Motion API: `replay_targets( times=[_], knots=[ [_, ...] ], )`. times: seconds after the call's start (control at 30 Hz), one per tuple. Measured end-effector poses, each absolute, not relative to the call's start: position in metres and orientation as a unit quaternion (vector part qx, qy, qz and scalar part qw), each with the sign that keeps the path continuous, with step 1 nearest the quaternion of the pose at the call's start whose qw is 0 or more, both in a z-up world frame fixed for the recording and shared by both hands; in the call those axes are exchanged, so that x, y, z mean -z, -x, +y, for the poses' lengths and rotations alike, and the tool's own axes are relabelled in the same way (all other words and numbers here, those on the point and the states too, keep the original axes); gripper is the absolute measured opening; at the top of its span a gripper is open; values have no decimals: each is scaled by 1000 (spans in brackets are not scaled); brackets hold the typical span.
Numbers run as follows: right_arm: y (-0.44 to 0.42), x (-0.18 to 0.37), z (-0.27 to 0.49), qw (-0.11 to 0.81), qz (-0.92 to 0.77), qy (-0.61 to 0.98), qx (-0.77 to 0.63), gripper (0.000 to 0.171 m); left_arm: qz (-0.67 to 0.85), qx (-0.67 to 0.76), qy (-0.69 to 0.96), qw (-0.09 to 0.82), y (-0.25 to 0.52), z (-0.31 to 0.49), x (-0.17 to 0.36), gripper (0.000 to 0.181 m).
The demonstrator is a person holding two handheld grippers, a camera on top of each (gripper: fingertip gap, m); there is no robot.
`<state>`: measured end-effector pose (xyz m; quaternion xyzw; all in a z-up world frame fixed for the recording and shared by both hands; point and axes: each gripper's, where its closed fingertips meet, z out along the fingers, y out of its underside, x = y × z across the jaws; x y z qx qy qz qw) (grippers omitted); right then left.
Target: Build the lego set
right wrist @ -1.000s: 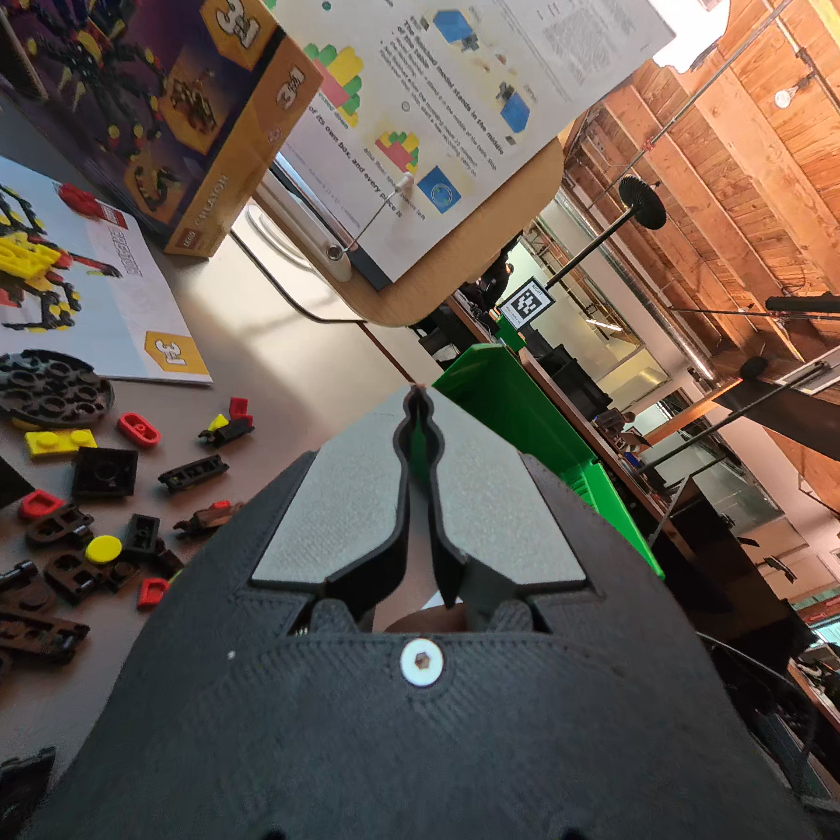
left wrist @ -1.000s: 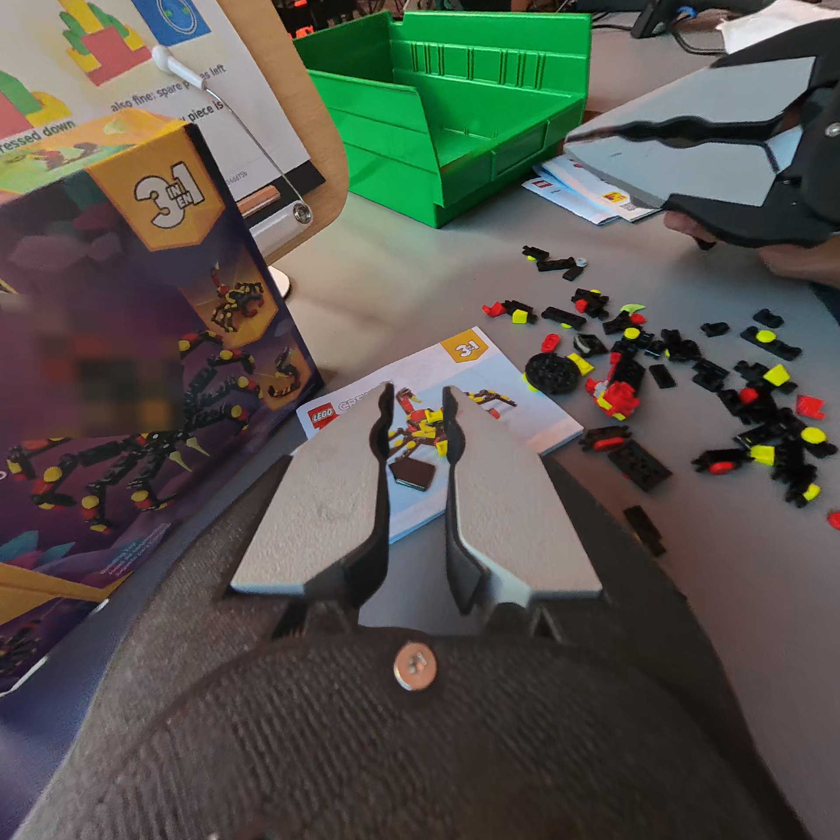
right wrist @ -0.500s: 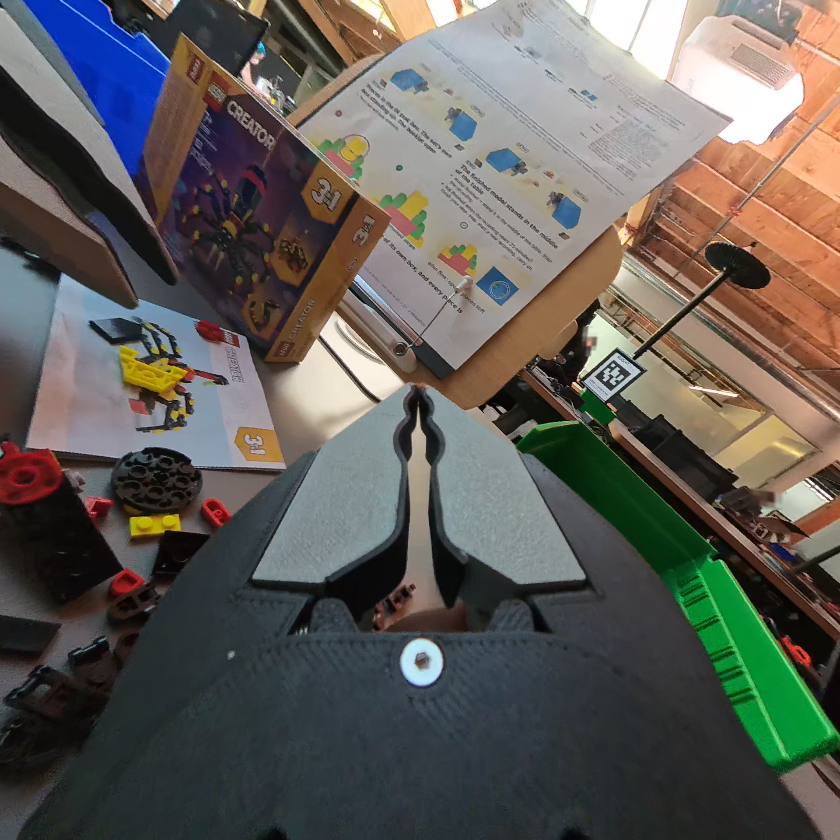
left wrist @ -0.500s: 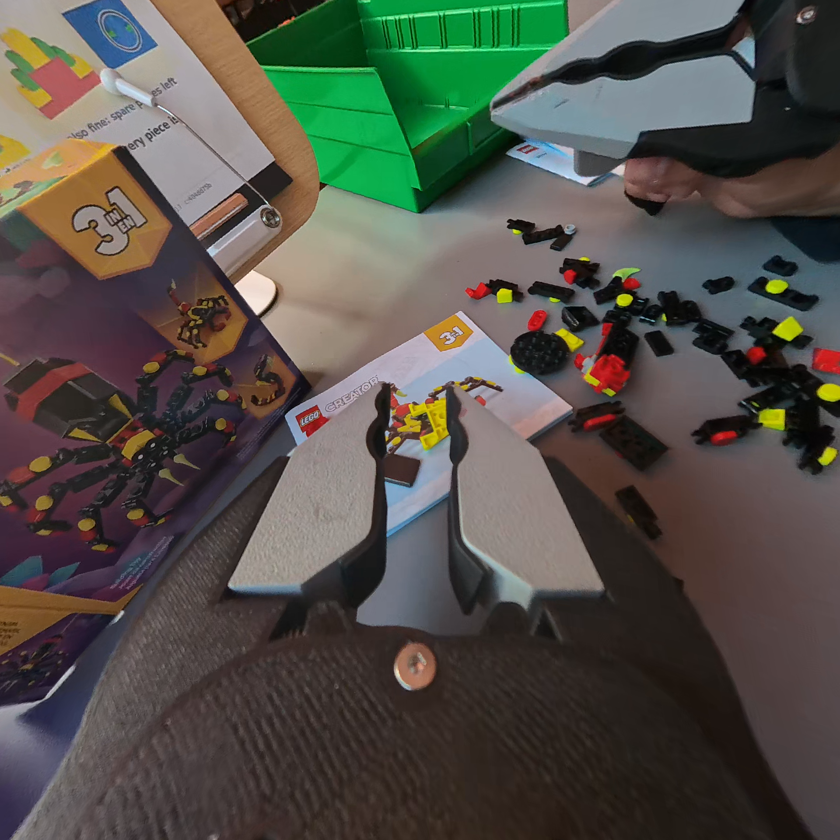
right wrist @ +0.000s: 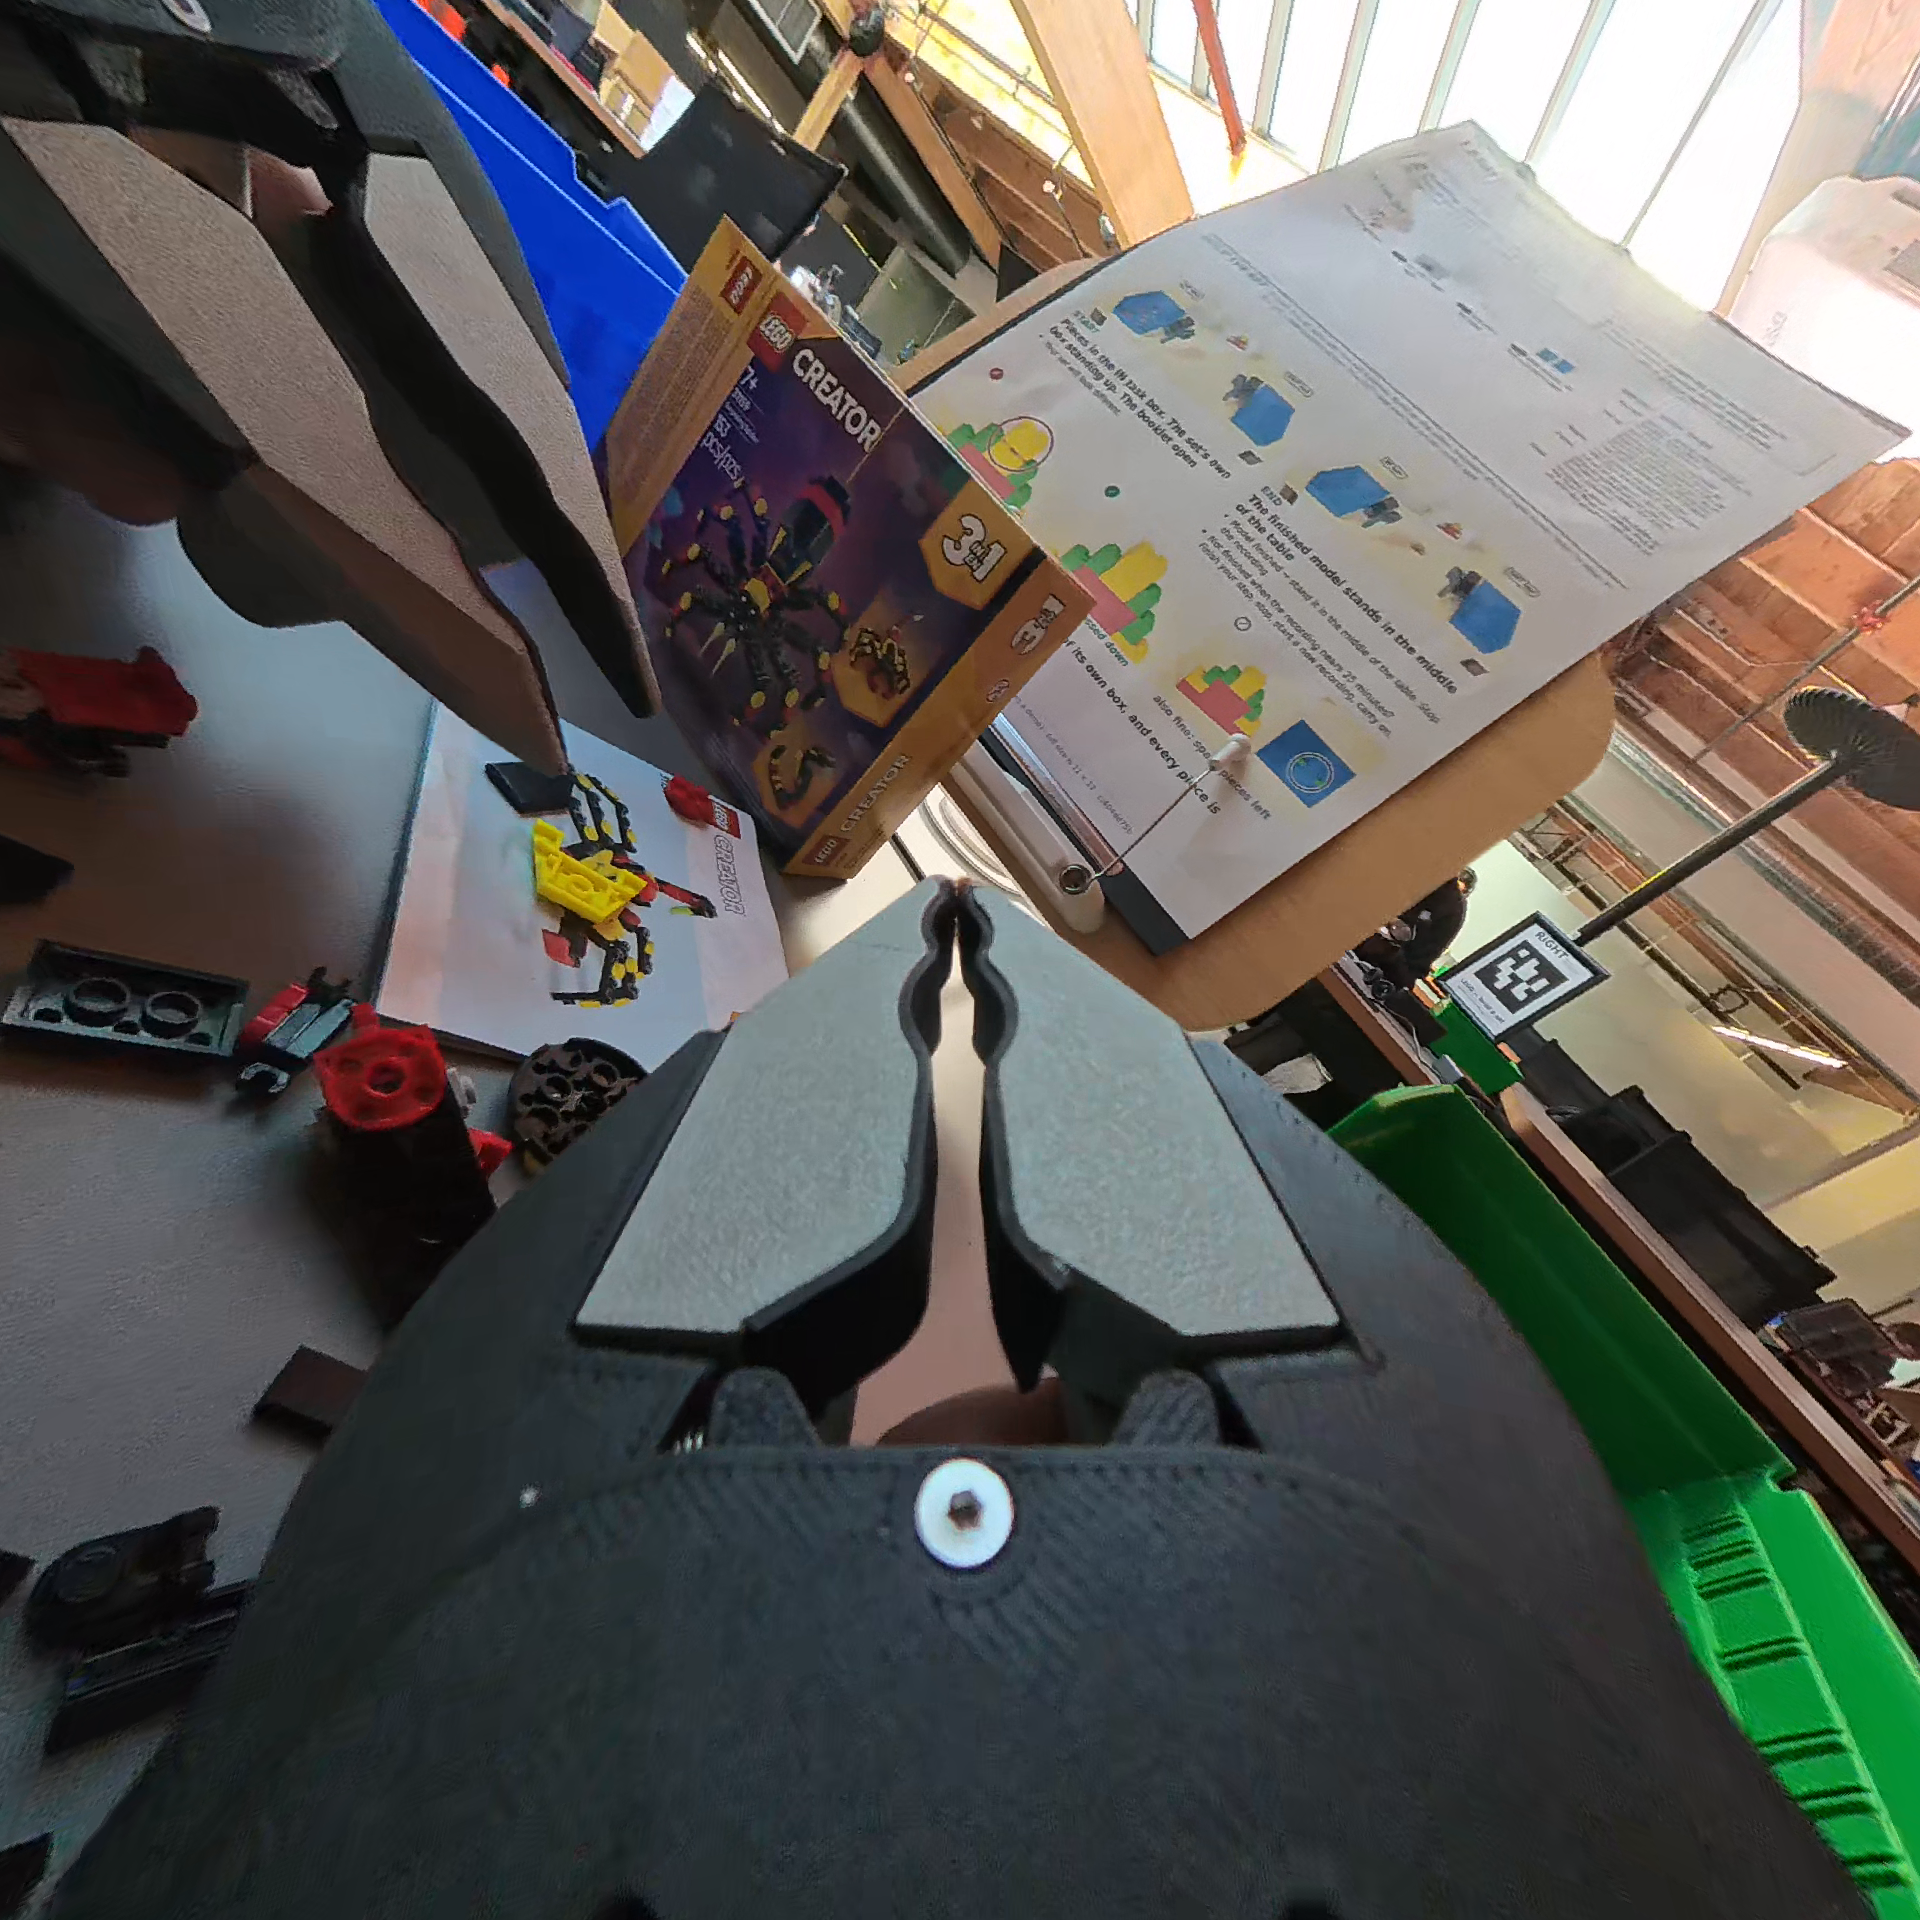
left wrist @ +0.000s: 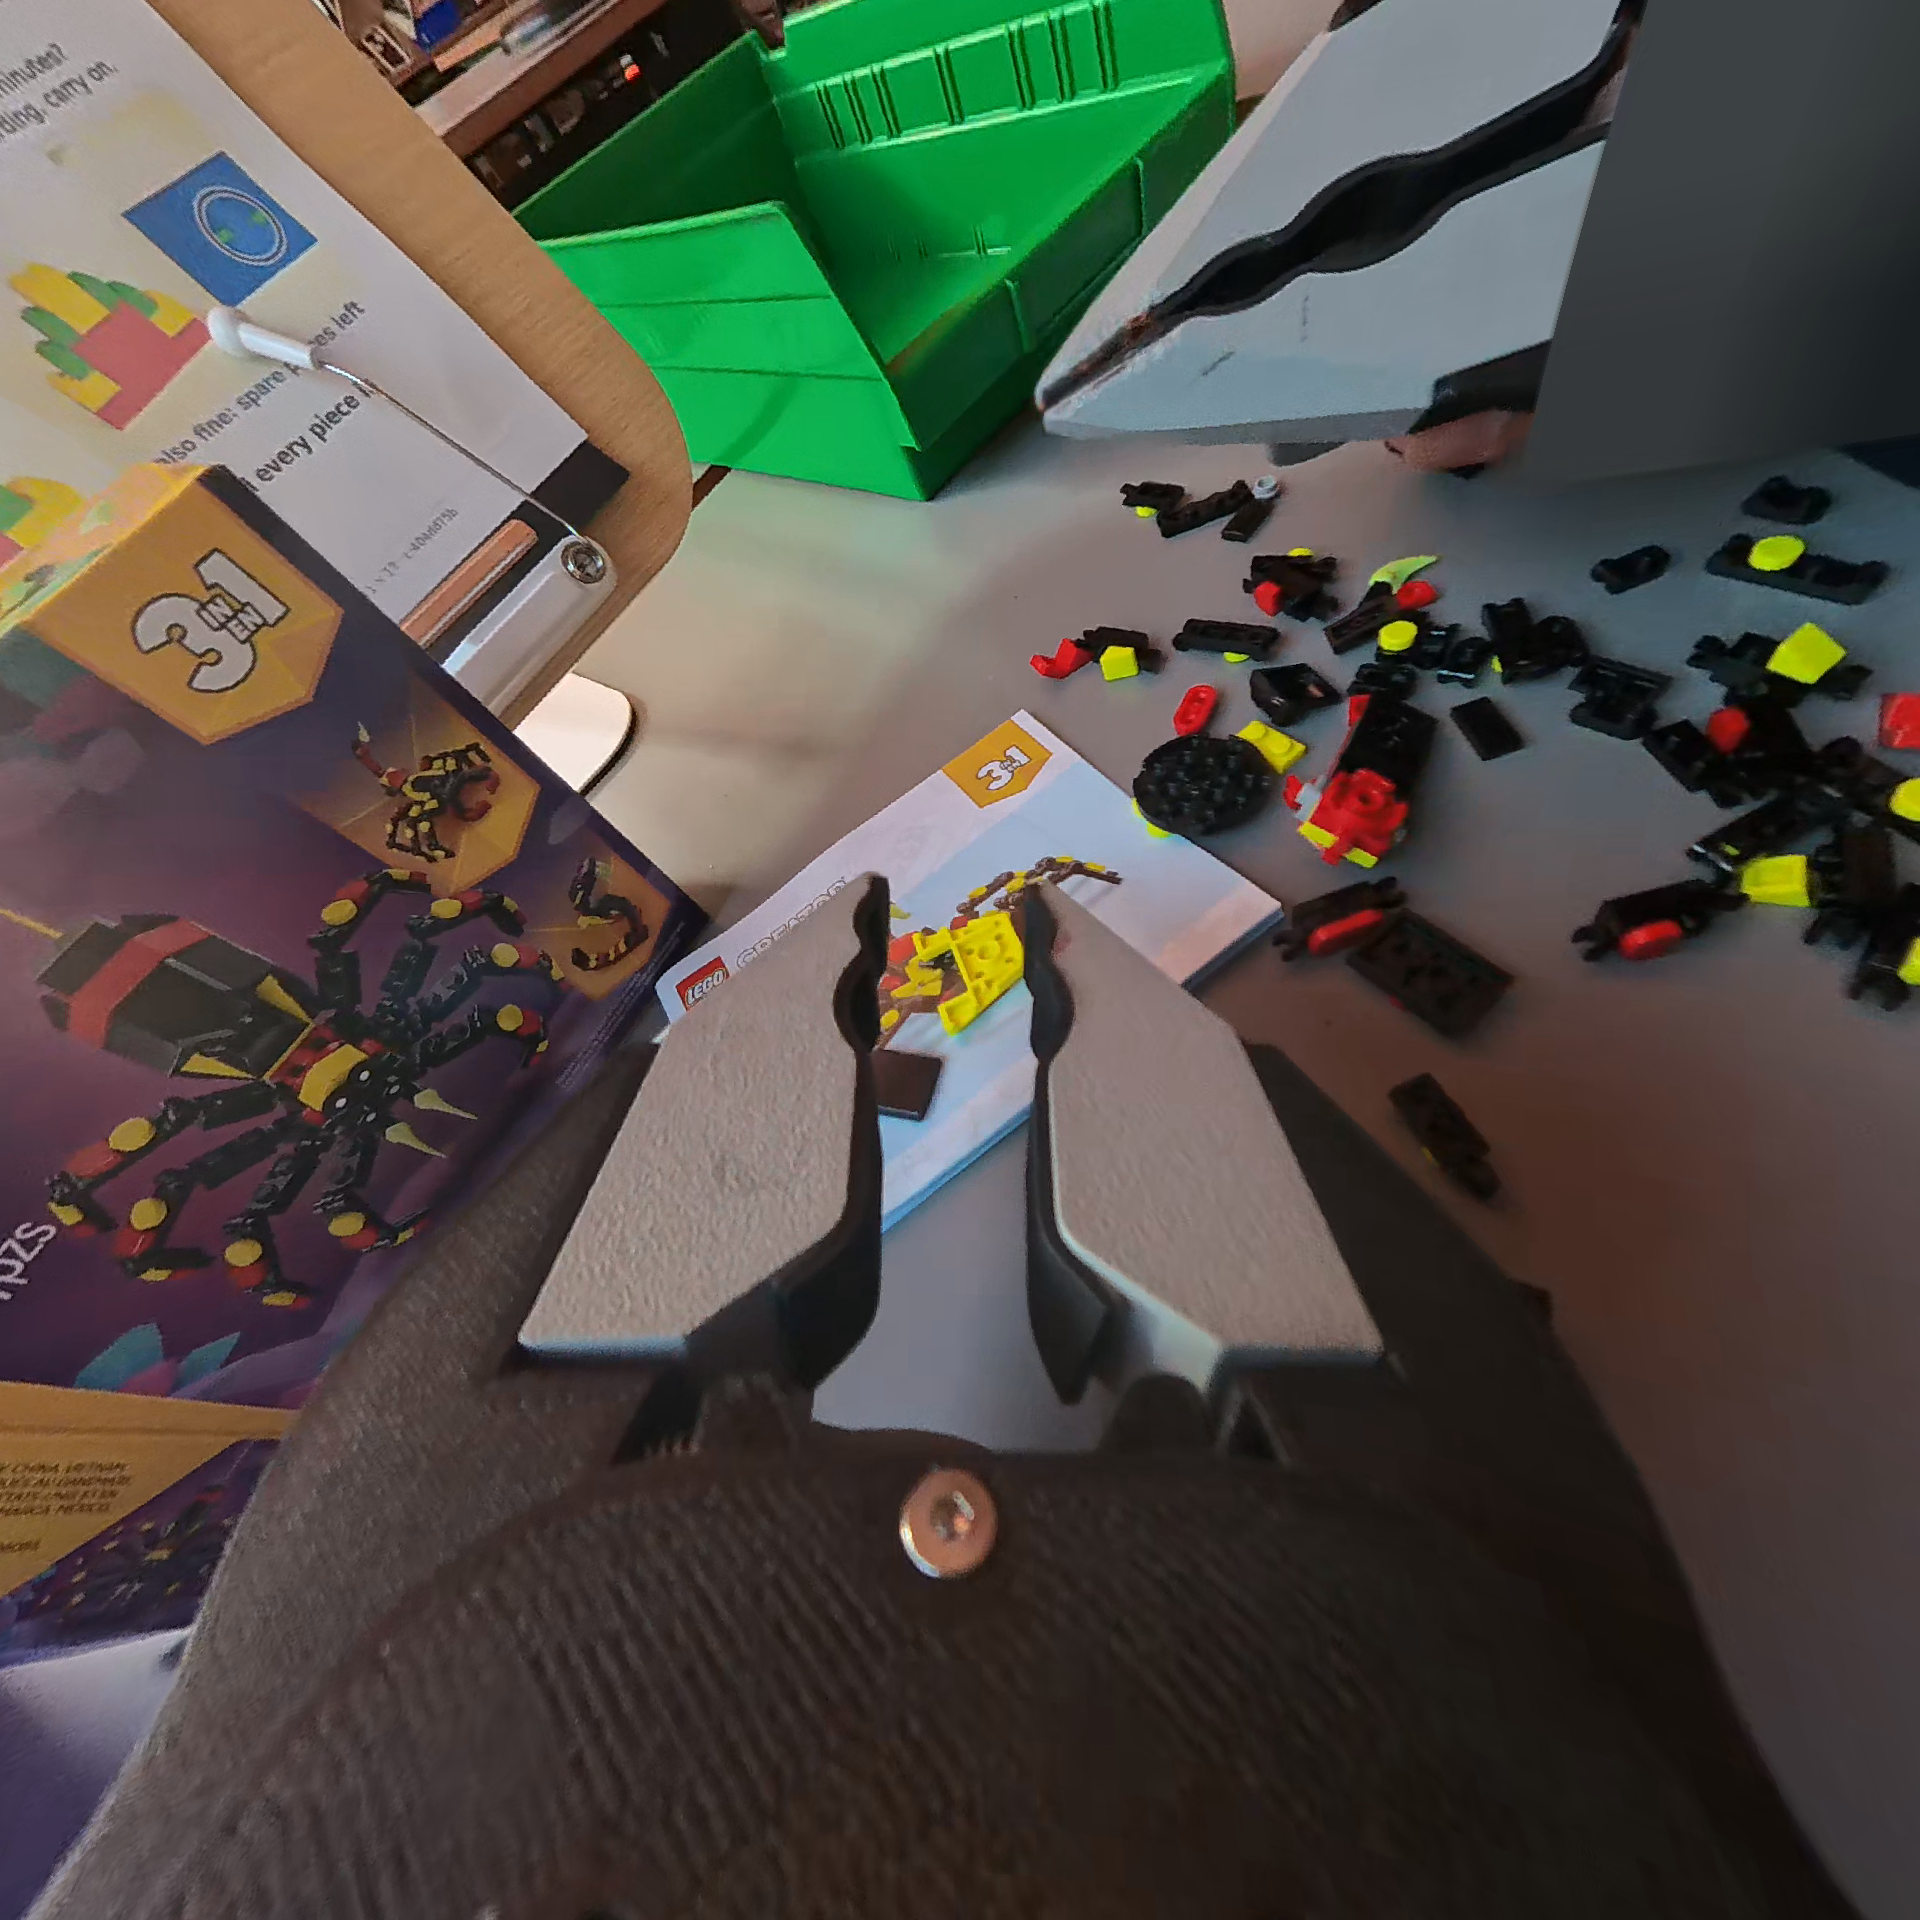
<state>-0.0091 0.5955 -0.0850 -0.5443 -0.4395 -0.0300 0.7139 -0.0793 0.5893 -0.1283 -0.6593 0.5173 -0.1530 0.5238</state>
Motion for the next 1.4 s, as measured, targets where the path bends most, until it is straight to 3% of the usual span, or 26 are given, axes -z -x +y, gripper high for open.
replay_targets(
  times=[0.03, 0.37, 0.83, 1.1, 1.4],
  knots=[
    [9, 85, 595, 714, -441, 543, 30, 0, 516, 154, 664, 519, 79, 591, 130, 23],
    [7, 84, 591, 719, -447, 530, 41, 0, 505, 159, 666, 525, 82, 592, 127, 25],
    [-4, 91, 599, 687, -462, 505, 243, 0, 466, 146, 681, 546, 90, 604, 120, 24],
    [3, 90, 594, 694, -460, 518, 196, 0, 470, 155, 675, 547, 91, 598, 119, 21],
    [11, 75, 562, 722, -425, 546, 30, 0, 471, 158, 664, 558, 94, 591, 114, 18]
  ],
)
